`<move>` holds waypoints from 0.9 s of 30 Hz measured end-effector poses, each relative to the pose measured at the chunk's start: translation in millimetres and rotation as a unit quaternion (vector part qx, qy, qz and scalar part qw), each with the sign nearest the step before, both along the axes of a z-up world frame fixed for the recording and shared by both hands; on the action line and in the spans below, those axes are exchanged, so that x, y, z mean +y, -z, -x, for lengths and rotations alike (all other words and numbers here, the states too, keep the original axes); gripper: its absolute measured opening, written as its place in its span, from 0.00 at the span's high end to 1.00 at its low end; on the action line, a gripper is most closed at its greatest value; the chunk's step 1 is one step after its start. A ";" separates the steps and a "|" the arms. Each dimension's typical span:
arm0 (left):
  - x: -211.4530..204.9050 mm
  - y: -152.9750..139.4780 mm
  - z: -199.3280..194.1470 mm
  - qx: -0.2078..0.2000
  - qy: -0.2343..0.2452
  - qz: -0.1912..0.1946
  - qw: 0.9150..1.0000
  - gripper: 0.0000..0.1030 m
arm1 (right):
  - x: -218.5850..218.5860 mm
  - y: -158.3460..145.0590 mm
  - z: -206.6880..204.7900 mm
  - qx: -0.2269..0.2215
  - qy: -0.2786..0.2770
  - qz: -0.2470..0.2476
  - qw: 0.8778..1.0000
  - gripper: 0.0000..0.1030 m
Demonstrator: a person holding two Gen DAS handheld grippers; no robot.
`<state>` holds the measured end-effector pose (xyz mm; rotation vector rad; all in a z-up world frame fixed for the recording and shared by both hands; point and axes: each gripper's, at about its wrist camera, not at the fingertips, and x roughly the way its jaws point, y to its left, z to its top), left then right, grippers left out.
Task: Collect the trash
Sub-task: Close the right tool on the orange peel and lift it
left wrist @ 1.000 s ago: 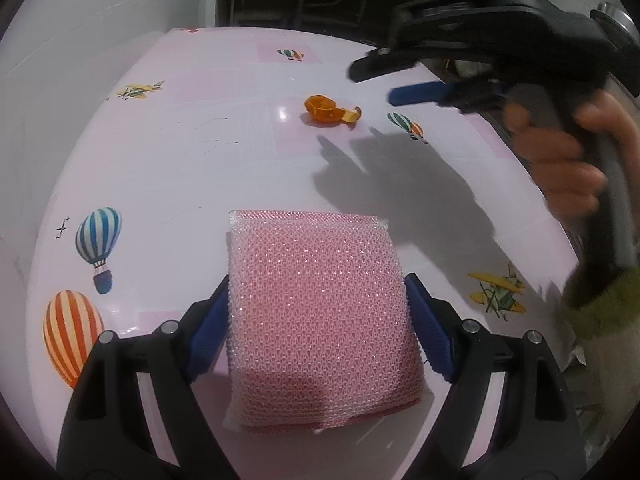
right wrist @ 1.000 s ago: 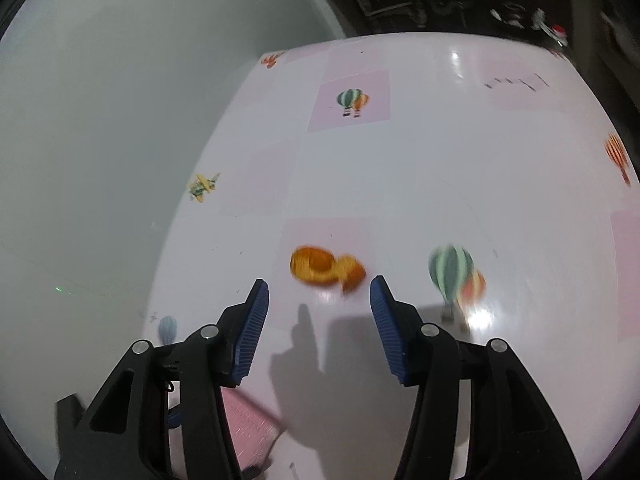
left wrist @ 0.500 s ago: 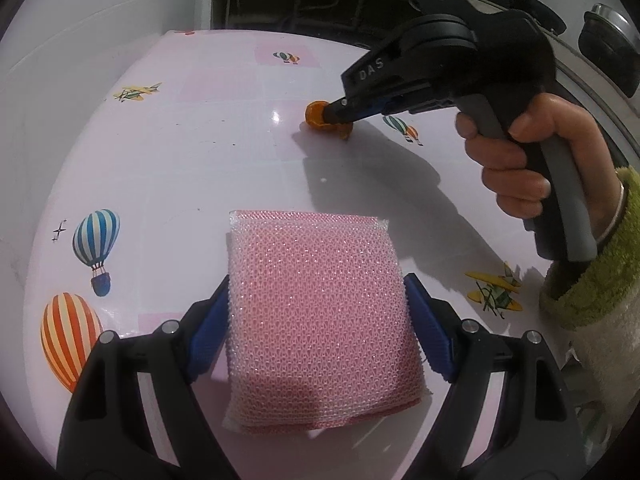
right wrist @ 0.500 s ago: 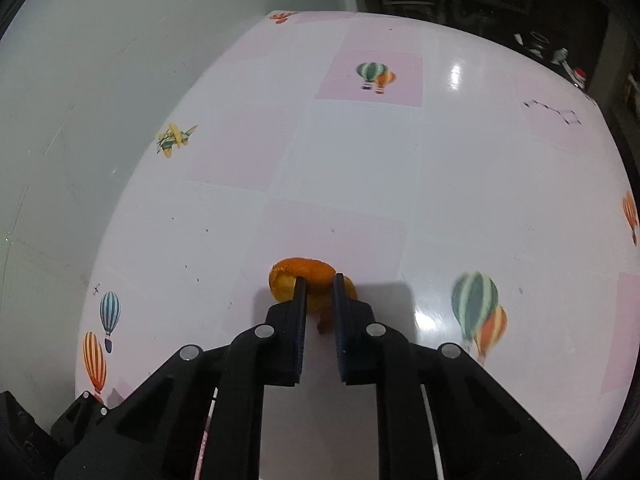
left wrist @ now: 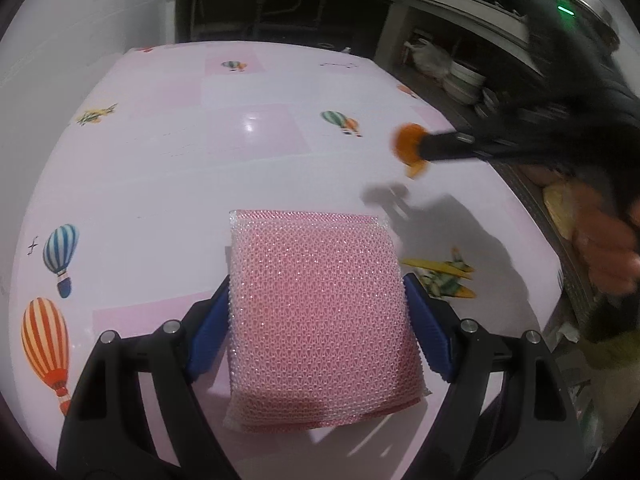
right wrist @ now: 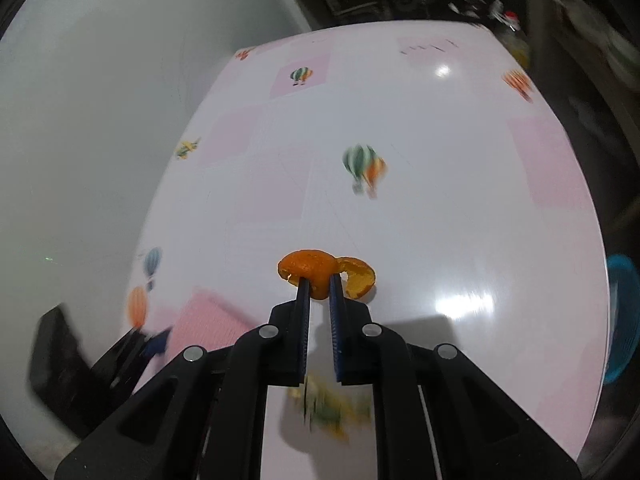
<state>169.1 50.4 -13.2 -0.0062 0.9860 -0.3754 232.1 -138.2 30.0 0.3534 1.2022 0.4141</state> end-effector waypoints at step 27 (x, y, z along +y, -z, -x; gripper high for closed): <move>-55.0 1.7 16.9 -0.014 0.052 -0.038 0.998 0.26 | -58.9 26.9 112.5 -0.043 0.082 0.039 0.995 0.44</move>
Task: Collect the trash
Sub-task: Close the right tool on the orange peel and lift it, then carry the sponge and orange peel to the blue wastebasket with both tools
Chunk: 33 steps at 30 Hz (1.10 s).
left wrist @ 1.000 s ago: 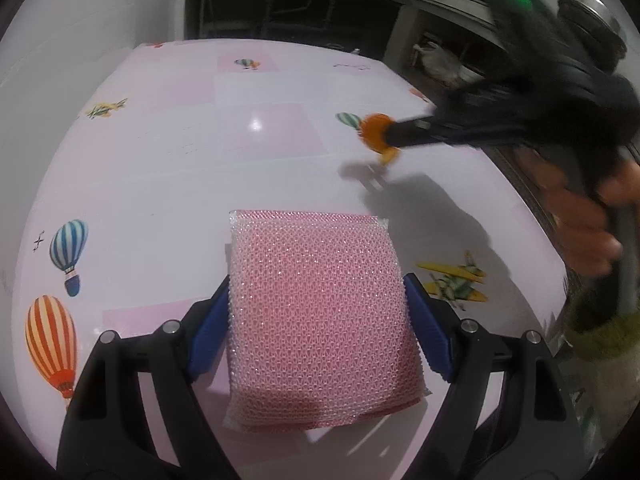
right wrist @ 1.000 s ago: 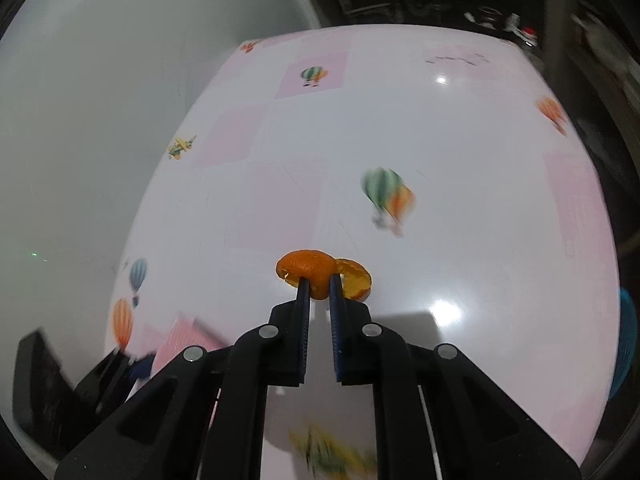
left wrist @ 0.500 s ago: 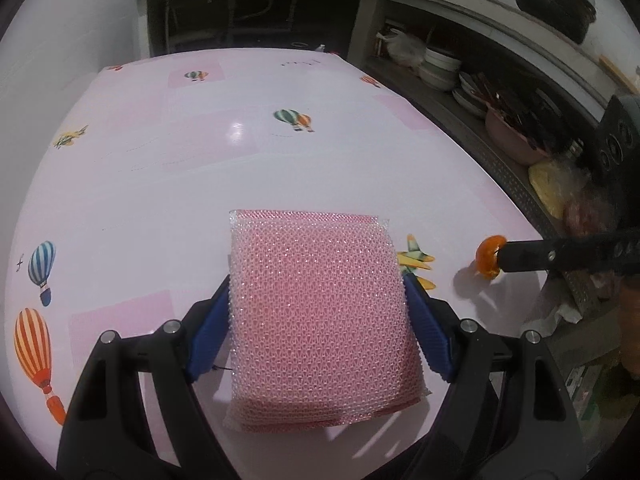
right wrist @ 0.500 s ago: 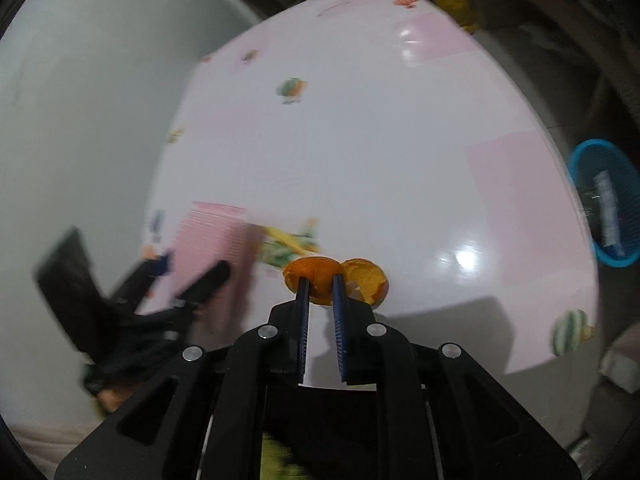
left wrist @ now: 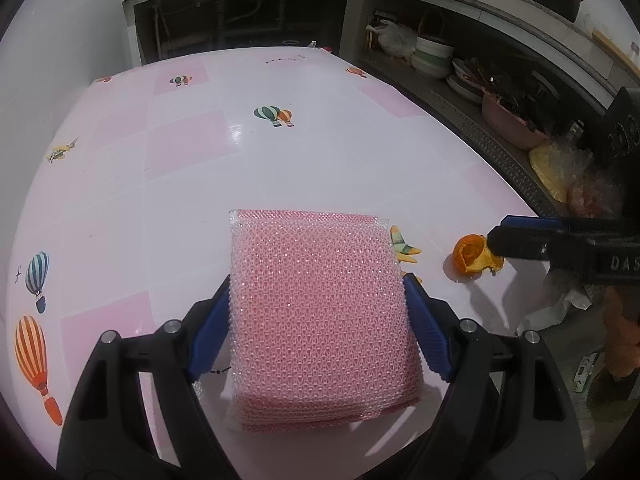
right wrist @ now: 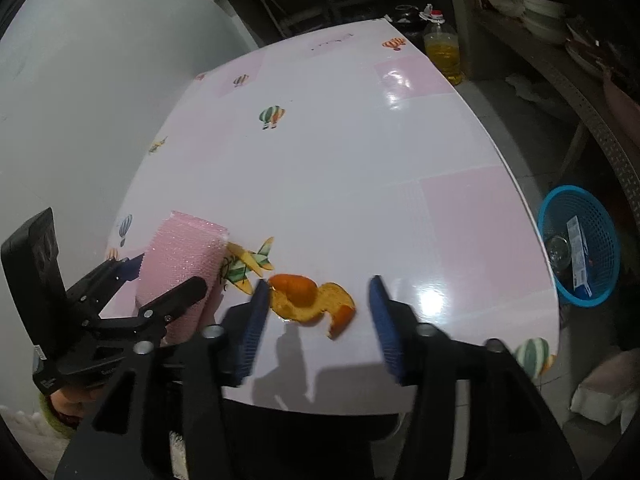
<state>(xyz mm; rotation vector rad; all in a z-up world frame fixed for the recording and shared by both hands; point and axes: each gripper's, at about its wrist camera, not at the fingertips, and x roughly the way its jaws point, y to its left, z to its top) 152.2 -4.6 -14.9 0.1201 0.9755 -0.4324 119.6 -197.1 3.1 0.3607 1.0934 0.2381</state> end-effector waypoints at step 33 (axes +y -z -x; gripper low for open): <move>-4.0 -5.8 2.1 -0.018 0.004 -0.010 1.000 0.26 | 32.6 -0.9 6.1 -0.058 -0.003 0.113 0.992 0.84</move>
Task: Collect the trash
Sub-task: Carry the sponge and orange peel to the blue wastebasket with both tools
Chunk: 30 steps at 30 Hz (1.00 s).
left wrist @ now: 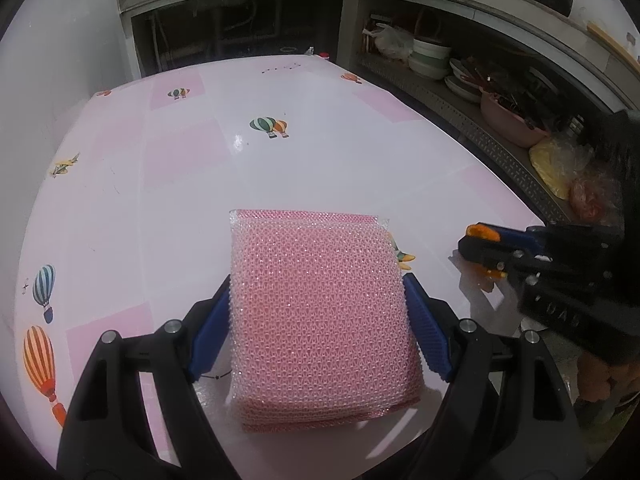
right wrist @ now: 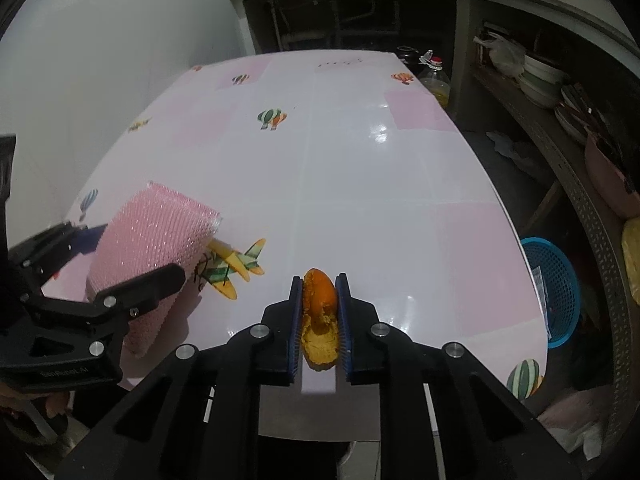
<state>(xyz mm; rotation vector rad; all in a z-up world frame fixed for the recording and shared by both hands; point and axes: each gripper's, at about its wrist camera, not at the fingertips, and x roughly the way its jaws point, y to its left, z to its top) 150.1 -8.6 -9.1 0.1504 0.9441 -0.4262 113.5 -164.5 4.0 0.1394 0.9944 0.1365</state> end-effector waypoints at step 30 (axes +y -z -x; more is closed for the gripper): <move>-13.5 -31.3 -2.2 -0.031 0.023 0.022 0.999 0.26 | -100.5 -46.4 17.9 -0.064 0.130 -0.054 0.988 0.85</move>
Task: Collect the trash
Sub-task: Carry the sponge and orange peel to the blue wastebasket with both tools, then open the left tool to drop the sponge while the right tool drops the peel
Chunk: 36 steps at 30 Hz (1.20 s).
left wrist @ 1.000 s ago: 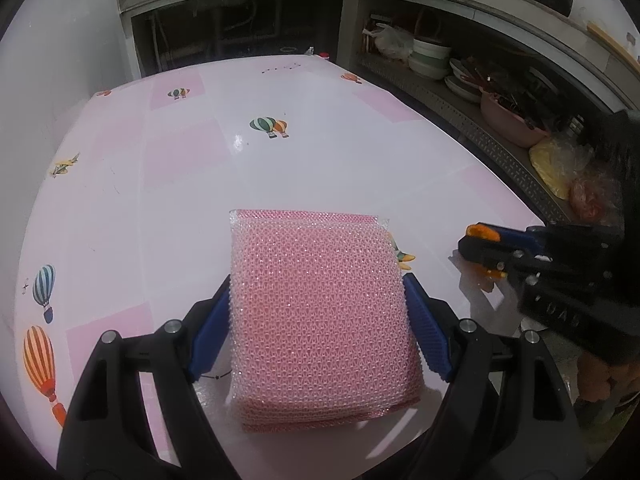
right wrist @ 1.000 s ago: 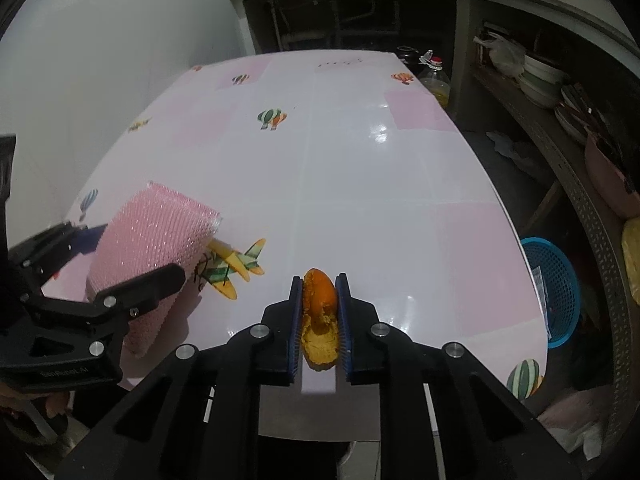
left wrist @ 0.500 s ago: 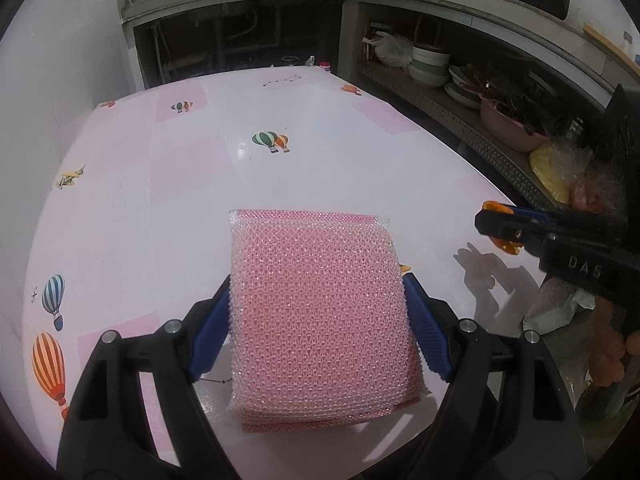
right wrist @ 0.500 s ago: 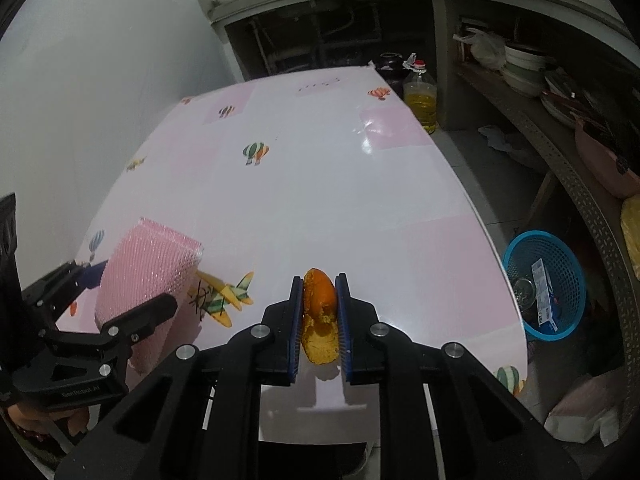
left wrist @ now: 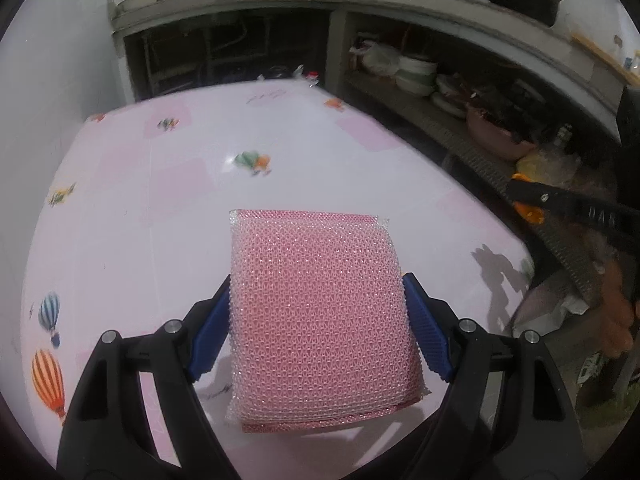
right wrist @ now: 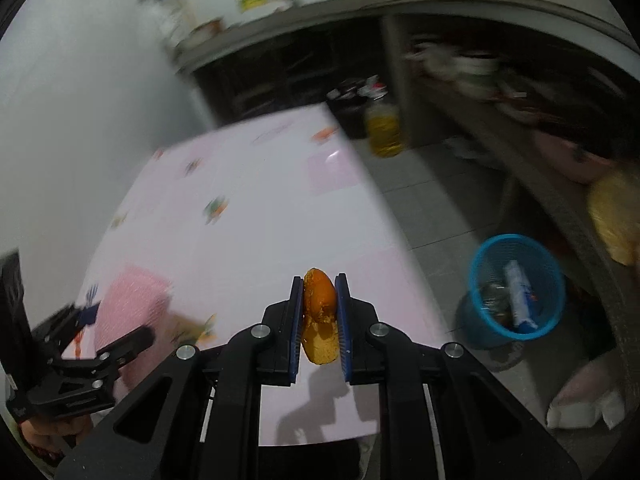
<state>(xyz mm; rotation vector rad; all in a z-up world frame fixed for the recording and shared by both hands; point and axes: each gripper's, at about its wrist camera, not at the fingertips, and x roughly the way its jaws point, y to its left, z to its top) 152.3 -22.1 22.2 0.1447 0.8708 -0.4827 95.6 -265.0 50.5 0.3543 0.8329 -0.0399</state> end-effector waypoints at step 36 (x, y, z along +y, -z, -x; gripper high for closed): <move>-461.2 178.0 -149.2 0.331 0.130 -0.026 0.934 0.22 | -261.8 227.3 77.6 0.135 0.322 -0.202 0.915 0.85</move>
